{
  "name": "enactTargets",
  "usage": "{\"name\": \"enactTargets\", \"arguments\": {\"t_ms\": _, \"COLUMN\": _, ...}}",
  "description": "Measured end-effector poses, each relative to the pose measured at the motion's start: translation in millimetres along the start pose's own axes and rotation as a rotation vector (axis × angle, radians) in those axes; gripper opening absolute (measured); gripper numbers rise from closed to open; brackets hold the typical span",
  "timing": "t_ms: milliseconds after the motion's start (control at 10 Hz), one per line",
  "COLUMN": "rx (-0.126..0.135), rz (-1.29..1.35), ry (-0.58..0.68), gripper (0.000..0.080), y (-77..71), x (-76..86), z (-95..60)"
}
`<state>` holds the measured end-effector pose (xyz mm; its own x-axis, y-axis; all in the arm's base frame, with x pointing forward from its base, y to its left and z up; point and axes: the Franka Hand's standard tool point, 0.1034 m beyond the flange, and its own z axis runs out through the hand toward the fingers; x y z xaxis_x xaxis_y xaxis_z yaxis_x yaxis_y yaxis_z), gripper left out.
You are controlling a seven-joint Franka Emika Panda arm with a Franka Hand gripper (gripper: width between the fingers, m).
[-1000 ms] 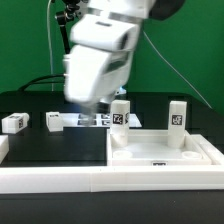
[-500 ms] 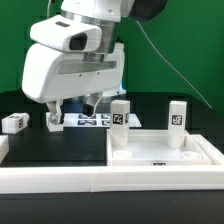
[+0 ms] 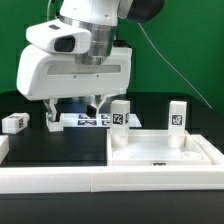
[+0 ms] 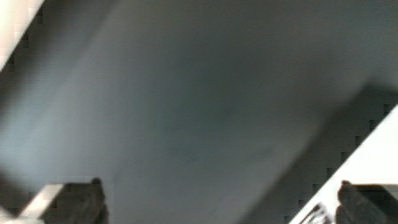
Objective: Assemble square table
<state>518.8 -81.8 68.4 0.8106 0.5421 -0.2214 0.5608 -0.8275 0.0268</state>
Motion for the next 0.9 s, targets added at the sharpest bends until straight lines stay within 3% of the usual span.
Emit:
{"name": "enactTargets", "arguments": {"t_ms": 100, "rx": 0.041, "rz": 0.035, "ry": -0.023, "gripper": 0.0649, "y": -6.8, "x": -10.4, "z": 8.1}}
{"name": "enactTargets", "arguments": {"t_ms": 200, "rx": 0.039, "rz": 0.04, "ry": -0.022, "gripper": 0.0649, "y": -9.4, "x": -6.8, "z": 7.1}}
{"name": "enactTargets", "arguments": {"t_ms": 300, "rx": 0.003, "rz": 0.013, "ry": 0.002, "gripper": 0.0649, "y": -10.9, "x": 4.2, "z": 3.4}}
{"name": "enactTargets", "arguments": {"t_ms": 600, "rx": 0.012, "rz": 0.019, "ry": 0.001, "gripper": 0.0649, "y": -10.5, "x": 1.9, "z": 5.2}}
{"name": "enactTargets", "arguments": {"t_ms": 700, "rx": 0.03, "rz": 0.057, "ry": 0.012, "gripper": 0.0649, "y": -11.2, "x": -4.5, "z": 8.9}}
{"name": "enactTargets", "arguments": {"t_ms": 900, "rx": 0.077, "rz": 0.114, "ry": -0.006, "gripper": 0.0649, "y": -37.1, "x": -34.4, "z": 25.4}}
